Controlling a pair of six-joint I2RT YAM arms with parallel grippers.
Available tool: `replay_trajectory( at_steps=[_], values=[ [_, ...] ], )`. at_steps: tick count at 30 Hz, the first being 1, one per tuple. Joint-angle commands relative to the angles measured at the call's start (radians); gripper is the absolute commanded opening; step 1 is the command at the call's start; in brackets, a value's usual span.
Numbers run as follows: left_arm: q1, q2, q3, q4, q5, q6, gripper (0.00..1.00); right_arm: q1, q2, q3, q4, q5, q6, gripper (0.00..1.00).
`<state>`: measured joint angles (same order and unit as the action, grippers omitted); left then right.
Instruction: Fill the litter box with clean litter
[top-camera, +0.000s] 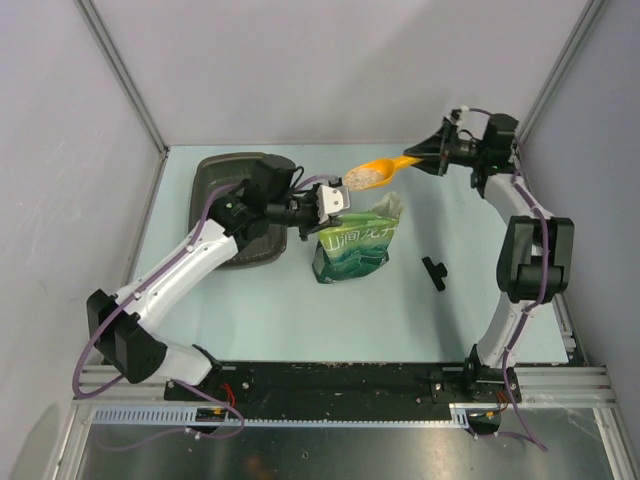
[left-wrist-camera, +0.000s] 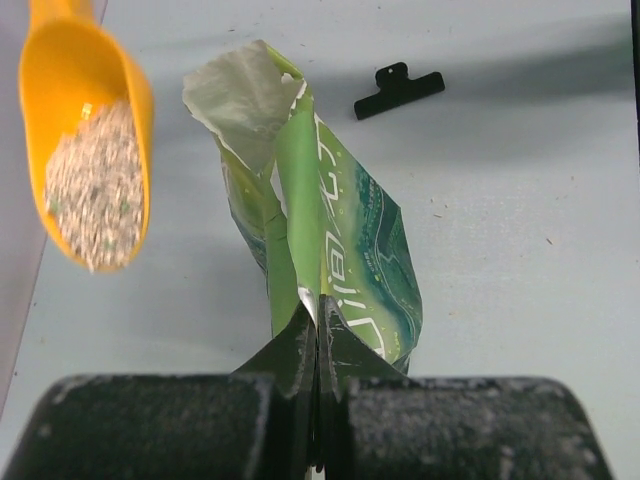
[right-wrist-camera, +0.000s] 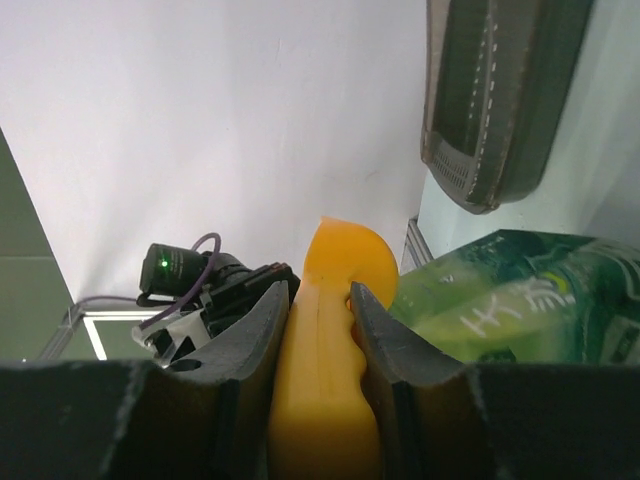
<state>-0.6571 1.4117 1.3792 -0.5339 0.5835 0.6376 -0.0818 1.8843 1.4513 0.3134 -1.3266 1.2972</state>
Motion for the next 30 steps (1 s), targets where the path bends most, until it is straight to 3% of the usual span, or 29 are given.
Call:
replay_trajectory(
  at_steps=[1,11,16,18,21,30],
  values=[
    [-0.012,-0.048,-0.023,-0.049,0.033,0.068,0.00,0.122,0.073,0.124,0.039,0.032,0.040,0.00],
    [-0.055,-0.072,-0.035,-0.100,-0.004,0.132,0.00,0.368,0.414,0.484,-0.037,0.086,0.053,0.00],
    [-0.073,-0.095,-0.063,-0.127,-0.013,0.114,0.00,0.479,0.590,0.830,-0.235,0.139,-0.047,0.00],
    [-0.073,-0.111,-0.084,-0.133,-0.011,0.112,0.00,0.520,0.645,0.892,-0.308,0.183,-0.104,0.00],
    [-0.075,-0.118,-0.106,-0.136,0.001,0.103,0.00,0.566,0.686,0.926,-0.381,0.249,-0.162,0.00],
    [-0.075,-0.122,-0.123,-0.136,0.024,0.099,0.00,0.593,0.726,0.963,-0.341,0.513,-0.289,0.00]
  ],
)
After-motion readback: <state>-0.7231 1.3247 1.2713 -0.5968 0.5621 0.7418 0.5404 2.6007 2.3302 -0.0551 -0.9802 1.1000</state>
